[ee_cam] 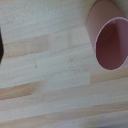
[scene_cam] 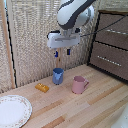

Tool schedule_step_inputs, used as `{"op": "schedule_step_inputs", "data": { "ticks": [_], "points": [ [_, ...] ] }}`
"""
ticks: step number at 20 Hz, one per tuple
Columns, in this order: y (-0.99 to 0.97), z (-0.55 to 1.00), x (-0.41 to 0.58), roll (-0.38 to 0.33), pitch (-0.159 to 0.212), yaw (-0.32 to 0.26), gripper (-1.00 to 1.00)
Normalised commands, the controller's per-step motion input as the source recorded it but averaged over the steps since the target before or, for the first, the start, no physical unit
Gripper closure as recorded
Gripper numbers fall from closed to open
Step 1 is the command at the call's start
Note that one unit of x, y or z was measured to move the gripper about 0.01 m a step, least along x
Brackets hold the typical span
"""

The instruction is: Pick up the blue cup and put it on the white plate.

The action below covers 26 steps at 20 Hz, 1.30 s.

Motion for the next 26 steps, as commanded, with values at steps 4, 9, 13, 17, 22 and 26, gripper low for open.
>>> {"op": "schedule_step_inputs", "data": {
  "ticks": [4,9,13,17,22,26],
  "points": [
    [-0.6,-0.07,0.602,0.041,0.112,-0.016,-1.0],
    [-0.66,-0.1,0.556,0.05,0.126,0.003,-1.0],
    [-0.58,-0.15,0.416,0.044,0.147,0.015,-1.0],
    [-0.27,-0.24,0.404,0.006,0.107,0.01,-1.0],
    [-0.06,-0.3,0.359,-0.006,0.021,0.0,-1.0],
    [0.0,-0.31,0.306,-0.029,-0.01,0.0,-1.0]
  ]
}}
